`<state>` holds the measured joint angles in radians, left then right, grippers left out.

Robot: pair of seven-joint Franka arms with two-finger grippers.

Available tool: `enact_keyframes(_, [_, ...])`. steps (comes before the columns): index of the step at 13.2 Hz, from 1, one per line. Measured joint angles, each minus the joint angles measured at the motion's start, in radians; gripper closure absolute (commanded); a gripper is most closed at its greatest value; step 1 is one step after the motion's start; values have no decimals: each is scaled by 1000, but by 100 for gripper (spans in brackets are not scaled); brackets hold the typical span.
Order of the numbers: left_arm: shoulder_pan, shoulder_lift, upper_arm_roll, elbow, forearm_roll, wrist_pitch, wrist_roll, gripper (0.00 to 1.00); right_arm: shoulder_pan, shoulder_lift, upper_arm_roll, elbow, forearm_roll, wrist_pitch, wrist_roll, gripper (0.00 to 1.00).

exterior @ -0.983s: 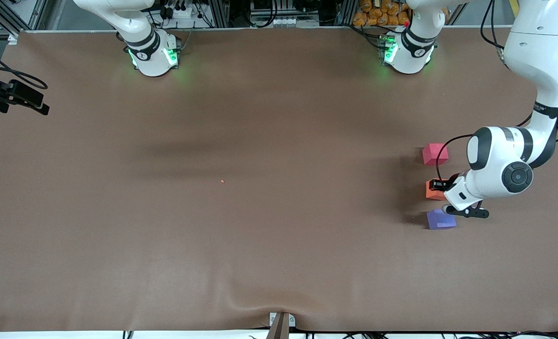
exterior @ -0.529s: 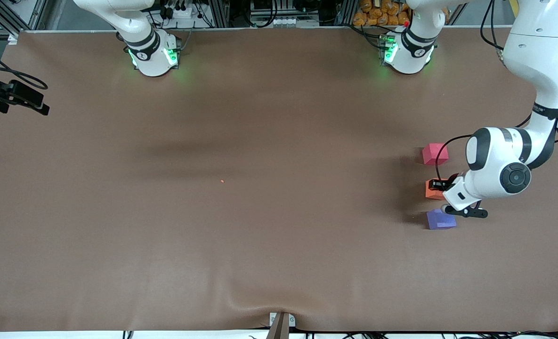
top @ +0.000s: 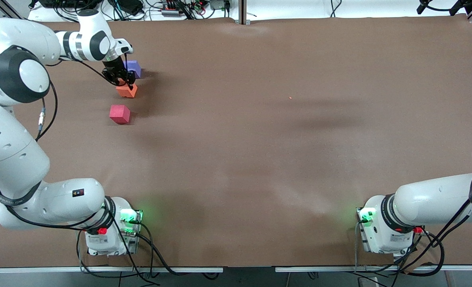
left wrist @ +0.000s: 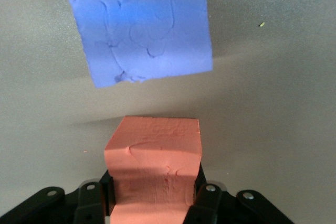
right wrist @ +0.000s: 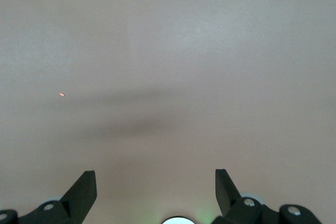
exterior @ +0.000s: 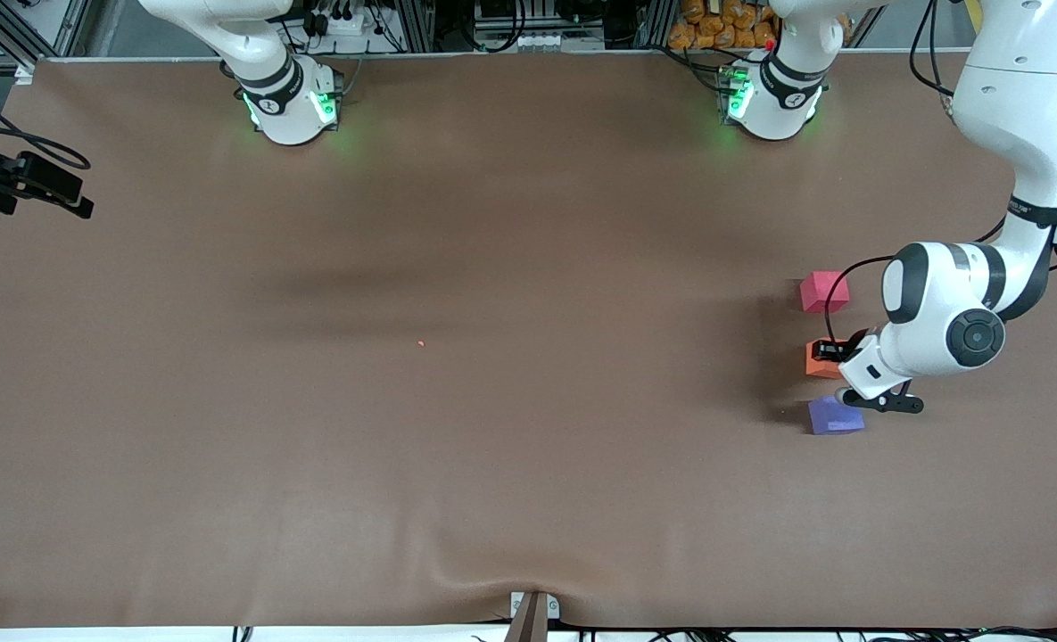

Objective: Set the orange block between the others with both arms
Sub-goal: 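Lower the orange cube between the pink and purple cubes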

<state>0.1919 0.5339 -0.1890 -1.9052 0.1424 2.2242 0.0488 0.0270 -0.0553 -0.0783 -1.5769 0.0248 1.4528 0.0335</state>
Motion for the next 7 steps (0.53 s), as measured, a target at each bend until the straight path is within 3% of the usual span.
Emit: enact_keyframes(7, [1,7,-3,20,0,11,-1,0,0,0,0,-1,0,1,0,0])
